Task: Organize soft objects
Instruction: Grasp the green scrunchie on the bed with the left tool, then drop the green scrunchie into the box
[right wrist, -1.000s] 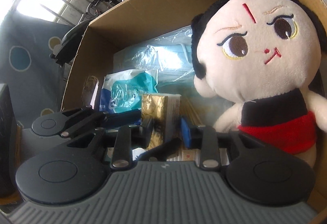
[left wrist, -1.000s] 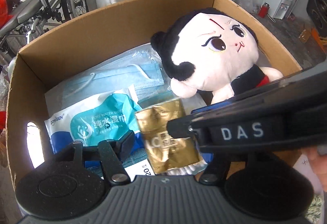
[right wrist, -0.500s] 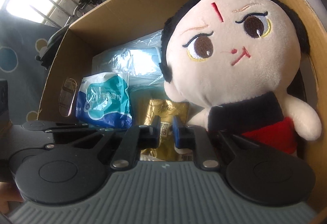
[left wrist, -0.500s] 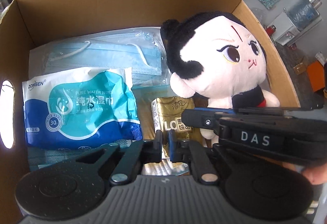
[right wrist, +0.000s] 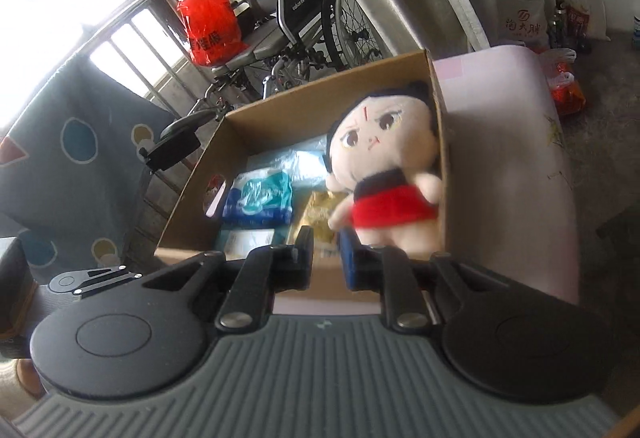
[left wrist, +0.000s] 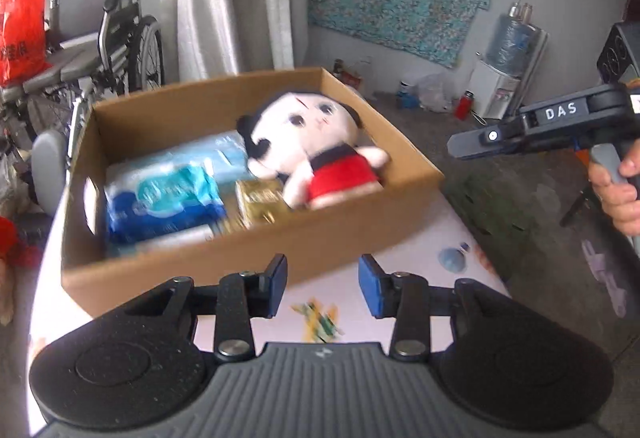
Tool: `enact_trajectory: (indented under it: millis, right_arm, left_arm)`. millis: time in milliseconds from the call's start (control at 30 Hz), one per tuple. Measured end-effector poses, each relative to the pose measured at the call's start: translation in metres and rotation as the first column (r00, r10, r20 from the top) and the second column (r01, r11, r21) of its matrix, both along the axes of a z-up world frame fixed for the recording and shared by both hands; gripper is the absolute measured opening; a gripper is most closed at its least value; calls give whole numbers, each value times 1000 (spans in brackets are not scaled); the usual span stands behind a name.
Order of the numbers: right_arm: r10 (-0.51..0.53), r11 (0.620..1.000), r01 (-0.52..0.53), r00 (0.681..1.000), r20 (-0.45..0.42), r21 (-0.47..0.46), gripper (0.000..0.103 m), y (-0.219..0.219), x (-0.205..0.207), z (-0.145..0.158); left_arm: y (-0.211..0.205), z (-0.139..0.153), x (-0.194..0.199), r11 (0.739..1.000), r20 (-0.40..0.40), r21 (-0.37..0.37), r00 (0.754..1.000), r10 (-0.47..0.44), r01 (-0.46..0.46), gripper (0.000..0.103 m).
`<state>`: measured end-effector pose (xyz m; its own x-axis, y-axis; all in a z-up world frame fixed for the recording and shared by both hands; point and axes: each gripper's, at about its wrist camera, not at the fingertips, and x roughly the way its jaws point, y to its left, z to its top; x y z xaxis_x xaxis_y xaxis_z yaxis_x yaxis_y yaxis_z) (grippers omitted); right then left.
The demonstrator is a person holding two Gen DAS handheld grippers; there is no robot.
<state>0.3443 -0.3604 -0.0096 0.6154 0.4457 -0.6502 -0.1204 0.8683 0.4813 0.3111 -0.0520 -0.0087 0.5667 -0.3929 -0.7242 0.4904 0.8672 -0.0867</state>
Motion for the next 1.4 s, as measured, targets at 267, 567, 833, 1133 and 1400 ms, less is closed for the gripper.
enact_trajectory:
  millis: [267,567,833,1133,1400]
  right_arm:
    - [-272,950,294,944,-188,103,27,-86,-136,-84]
    - [-206,937,287,914,-350,198,37,-54,-186,-167]
    - [-191,965,229,948,-255,127,7,-16,-186,-151]
    - [-53,980,47,998,27,194,7,53,-74,-36]
    - [3,998,-4,1000,16,55,7,153,169,-10]
  left_arm:
    - [-72,-97,-94,974,-230,-132,950,-213,186,51]
    - [-124,-144,-92,963,-337,-172,907,-254,206,32]
    - [-121,-148,-105,970,-293,-128,927,-234,205,11]
    - [-48,-40,-70,985,-60,-95,987,-147,141,11]
    - [11,17,109,983,127,167,991,51,-72,12]
